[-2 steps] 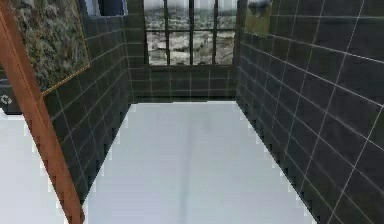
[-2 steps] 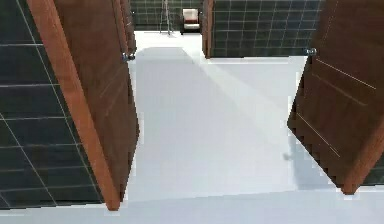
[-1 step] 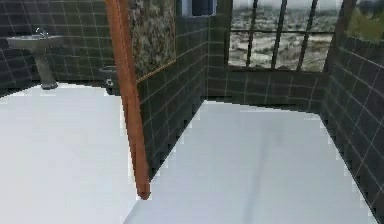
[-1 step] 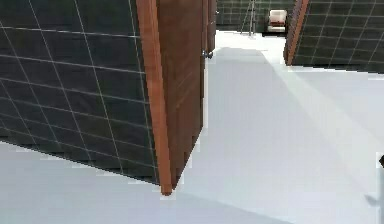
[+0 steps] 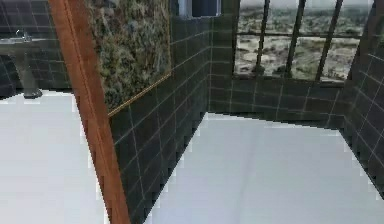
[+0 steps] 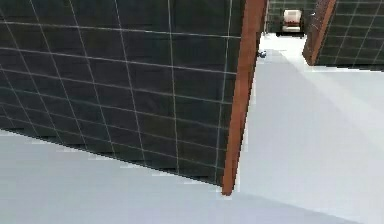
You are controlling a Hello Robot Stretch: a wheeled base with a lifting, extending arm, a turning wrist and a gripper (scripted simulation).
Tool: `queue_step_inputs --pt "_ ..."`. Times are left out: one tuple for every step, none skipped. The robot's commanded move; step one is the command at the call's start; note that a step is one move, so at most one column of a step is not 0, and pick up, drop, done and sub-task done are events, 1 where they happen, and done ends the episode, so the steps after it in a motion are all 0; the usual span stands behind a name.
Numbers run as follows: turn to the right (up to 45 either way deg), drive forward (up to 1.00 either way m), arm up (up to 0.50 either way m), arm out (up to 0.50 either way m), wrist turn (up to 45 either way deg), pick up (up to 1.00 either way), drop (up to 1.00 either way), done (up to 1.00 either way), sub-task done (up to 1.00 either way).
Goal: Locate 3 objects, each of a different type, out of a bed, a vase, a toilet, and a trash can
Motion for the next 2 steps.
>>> queue_step_inputs --pt "-45.0 0.00 0.00 0.00 0.0 0.00 0.00 0.00 0.00" --pt "-12.0 0.00 0.00 0.00 0.0 0.00 0.00 0.00 0.00"
